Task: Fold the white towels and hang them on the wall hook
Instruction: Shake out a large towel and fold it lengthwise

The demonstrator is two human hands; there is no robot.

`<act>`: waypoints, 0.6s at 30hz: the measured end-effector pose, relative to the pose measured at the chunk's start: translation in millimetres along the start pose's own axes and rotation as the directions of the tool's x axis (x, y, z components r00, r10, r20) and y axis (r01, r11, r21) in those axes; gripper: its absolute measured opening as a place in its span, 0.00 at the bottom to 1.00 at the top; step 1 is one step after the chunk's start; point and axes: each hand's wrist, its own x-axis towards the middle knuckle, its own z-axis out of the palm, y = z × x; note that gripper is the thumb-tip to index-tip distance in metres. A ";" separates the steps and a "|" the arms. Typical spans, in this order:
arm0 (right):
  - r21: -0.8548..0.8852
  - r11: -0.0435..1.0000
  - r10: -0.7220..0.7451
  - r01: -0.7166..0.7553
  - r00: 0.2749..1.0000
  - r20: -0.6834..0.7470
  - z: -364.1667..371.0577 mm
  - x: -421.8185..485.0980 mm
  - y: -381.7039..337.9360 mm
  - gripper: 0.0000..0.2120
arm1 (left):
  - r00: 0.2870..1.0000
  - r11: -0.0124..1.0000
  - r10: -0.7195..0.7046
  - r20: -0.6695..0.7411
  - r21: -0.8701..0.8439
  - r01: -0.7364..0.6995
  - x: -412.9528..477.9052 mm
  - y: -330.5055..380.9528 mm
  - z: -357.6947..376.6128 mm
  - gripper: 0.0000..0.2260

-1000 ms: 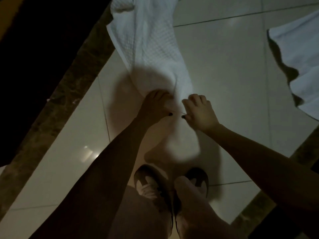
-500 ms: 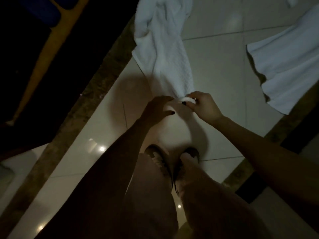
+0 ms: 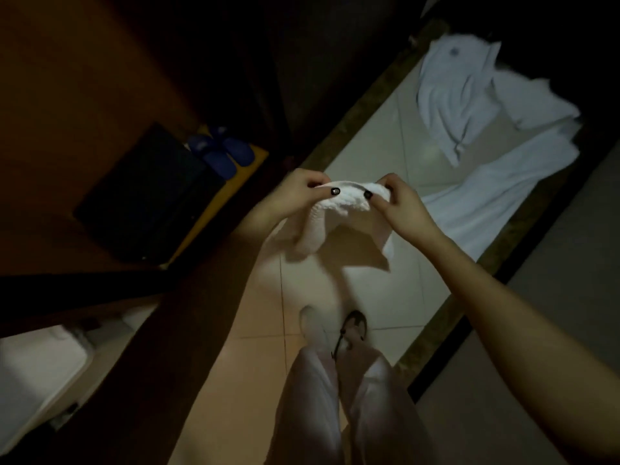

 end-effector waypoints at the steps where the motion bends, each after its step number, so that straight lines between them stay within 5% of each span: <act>1: 0.006 0.999 -0.043 0.043 0.999 -0.004 -15.2 -8.4 -22.0 0.05 | 1.000 1.000 0.003 0.002 0.015 -0.003 -11.5 22.3 -11.7 0.07; 10: 0.099 0.953 -0.271 0.288 0.951 -0.151 -113.9 -74.4 -186.5 0.06 | 0.993 0.995 0.093 -0.074 -0.030 -0.096 -136.4 189.9 -70.2 0.07; 16: 0.175 0.883 -0.392 0.437 0.888 -0.239 -153.4 -95.8 -270.5 0.07 | 0.998 0.998 0.055 0.001 -0.015 -0.055 -195.6 224.0 -79.9 0.04; 18: 0.152 0.868 -0.425 0.473 0.865 -0.269 -163.2 -98.4 -291.2 0.07 | 0.991 0.995 0.095 -0.096 -0.016 -0.097 -207.1 228.9 -85.6 0.06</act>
